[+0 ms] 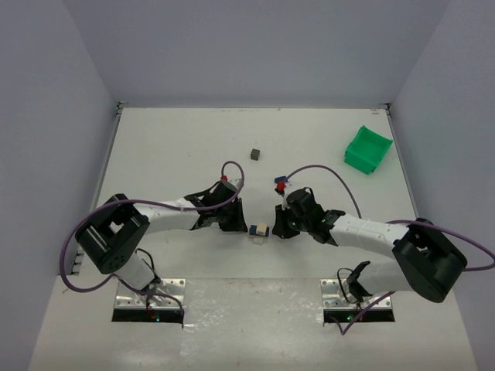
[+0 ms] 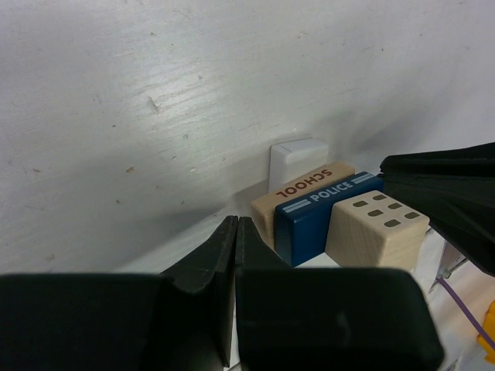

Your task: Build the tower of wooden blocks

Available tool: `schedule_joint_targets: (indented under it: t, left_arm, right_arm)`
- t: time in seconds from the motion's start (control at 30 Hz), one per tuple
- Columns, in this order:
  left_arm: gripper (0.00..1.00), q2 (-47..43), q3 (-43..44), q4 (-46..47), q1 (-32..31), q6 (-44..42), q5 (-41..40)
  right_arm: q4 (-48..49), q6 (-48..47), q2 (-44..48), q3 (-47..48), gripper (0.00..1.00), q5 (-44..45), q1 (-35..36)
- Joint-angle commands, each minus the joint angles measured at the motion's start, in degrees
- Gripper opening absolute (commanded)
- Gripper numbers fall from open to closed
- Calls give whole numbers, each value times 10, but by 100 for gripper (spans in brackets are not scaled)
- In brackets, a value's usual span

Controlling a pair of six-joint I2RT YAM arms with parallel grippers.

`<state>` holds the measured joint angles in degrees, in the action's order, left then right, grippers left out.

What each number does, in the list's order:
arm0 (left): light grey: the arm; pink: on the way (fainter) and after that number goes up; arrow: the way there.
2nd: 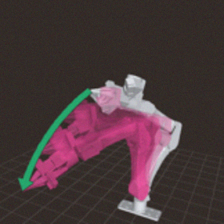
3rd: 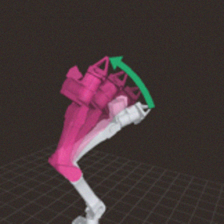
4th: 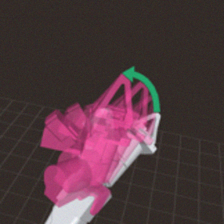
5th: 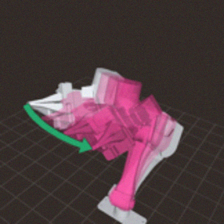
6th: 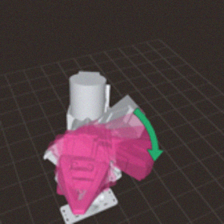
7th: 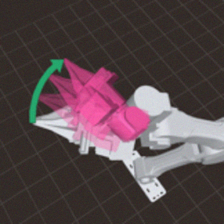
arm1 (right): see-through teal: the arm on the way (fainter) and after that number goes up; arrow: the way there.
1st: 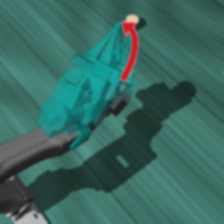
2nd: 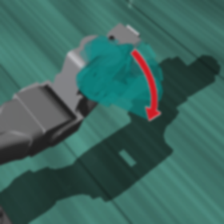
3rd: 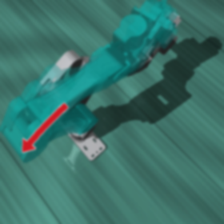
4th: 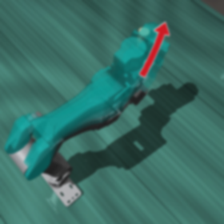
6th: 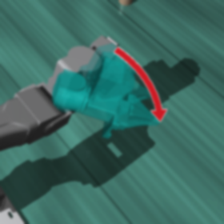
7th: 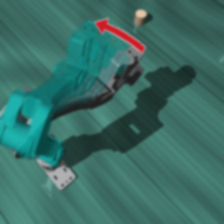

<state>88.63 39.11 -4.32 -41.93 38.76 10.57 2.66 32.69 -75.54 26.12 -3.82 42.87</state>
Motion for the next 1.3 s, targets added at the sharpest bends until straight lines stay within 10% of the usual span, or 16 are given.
schedule_joint_targets:
  t: [0.0, 1.27]
  left_arm:
    - [0, 7, 27, 8, -8, -13, 7]
    - [0, 10, 43, -2, -13, -20, 4]
  right_arm:
    - [34, -11, -2, 17, 13, -12, 2]
    - [30, -28, -17, 32, 14, 2, 11]
